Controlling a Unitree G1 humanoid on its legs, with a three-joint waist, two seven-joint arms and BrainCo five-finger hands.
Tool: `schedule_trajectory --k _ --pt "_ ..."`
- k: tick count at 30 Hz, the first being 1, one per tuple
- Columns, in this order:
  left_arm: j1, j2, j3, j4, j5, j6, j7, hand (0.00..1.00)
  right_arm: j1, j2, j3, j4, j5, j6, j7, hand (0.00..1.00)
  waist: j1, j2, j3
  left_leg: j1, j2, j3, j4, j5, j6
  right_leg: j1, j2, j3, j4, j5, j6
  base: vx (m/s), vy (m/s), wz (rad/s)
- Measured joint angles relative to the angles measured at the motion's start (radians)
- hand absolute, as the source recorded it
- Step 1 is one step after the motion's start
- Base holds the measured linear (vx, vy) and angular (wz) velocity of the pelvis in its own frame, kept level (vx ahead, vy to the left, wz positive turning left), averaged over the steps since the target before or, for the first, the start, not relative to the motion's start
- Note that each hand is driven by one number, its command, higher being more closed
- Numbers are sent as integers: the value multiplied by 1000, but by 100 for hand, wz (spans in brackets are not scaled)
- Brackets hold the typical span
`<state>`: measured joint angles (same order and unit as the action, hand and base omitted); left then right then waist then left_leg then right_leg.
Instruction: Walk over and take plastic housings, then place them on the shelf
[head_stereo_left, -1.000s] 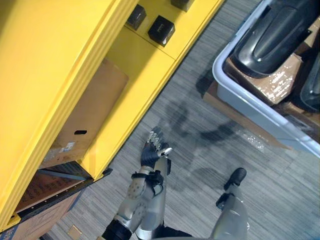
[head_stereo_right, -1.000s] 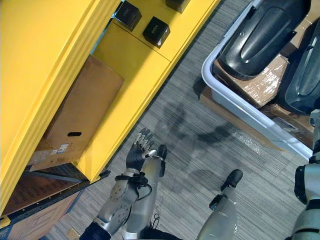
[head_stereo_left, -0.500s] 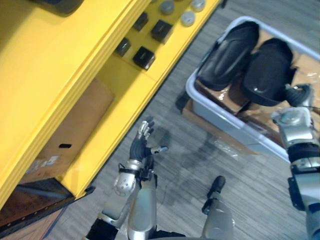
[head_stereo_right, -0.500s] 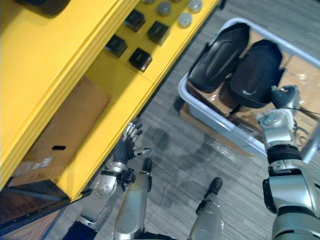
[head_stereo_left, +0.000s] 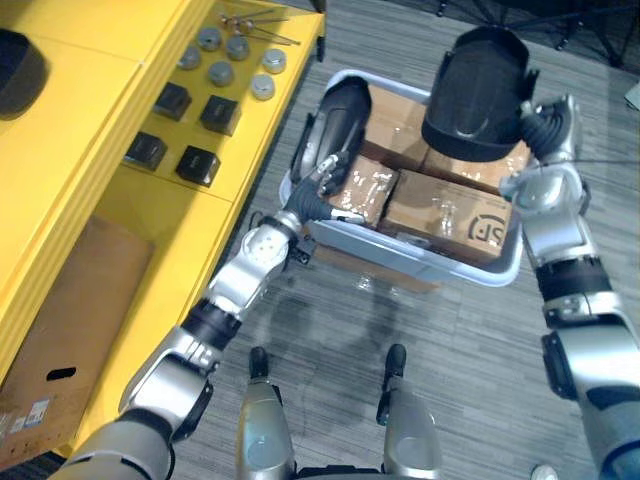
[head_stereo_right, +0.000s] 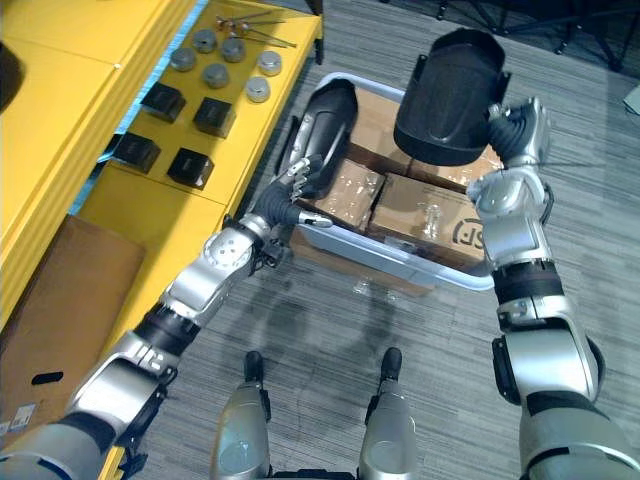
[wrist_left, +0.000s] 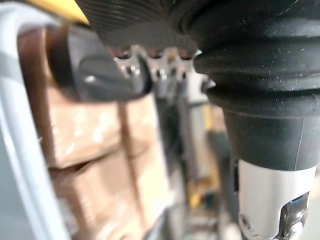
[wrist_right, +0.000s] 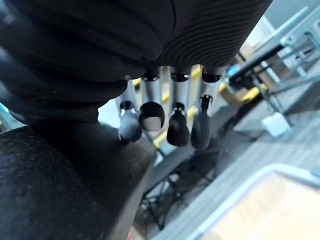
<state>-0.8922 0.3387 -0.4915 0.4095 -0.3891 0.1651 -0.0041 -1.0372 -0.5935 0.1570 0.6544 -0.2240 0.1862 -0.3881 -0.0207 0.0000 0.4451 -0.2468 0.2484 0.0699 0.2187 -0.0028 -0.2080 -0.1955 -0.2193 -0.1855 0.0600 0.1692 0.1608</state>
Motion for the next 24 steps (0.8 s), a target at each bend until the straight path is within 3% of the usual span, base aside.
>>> schedule_trajectory --k 2,9,12,15,19,20,24 --pt "-53 -2 -15 45 -10 36 1 0 -48 -5 26 17 -35 -33 3 100 -6 0 0 0 5 13 0 0 0 -10 5 12 -1 3 -1 11 6 -17" --pt "-142 -6 -39 152 -275 180 19 0 -112 -24 120 71 -146 -151 42 100 -25 0 0 -20 6 22 2 -3 -2 -35 6 24 -3 7 2 6 4 -3" --pt "-142 -25 -41 208 -349 204 56 0 -114 -24 149 91 -146 -156 48 100 -25 0 0 -34 6 21 5 -3 -2 -48 6 26 -3 10 3 0 0 0" --pt "-140 -50 -41 240 -356 200 96 0 -114 -23 153 119 -146 -160 72 100 -25 -1 1 -36 6 22 5 -3 -2 -50 6 28 -3 10 3 0 0 0" --pt "-140 -88 -39 241 -347 126 121 0 -114 -15 154 151 -136 -140 88 100 -26 -2 1 -36 6 24 10 -8 -1 -51 7 33 -3 10 3 -1 6 -2" --pt "-140 -99 -39 241 -338 116 130 0 -113 -7 153 157 -100 -132 83 0 -26 -2 1 -40 8 28 22 -16 -1 -54 7 38 -3 10 3 -4 35 -10" --pt "-140 -116 -37 240 -287 74 163 0 -94 16 142 160 -13 -116 47 0 -35 -2 1 -58 9 36 41 -25 2 -72 8 52 -3 11 5 -6 31 -9"
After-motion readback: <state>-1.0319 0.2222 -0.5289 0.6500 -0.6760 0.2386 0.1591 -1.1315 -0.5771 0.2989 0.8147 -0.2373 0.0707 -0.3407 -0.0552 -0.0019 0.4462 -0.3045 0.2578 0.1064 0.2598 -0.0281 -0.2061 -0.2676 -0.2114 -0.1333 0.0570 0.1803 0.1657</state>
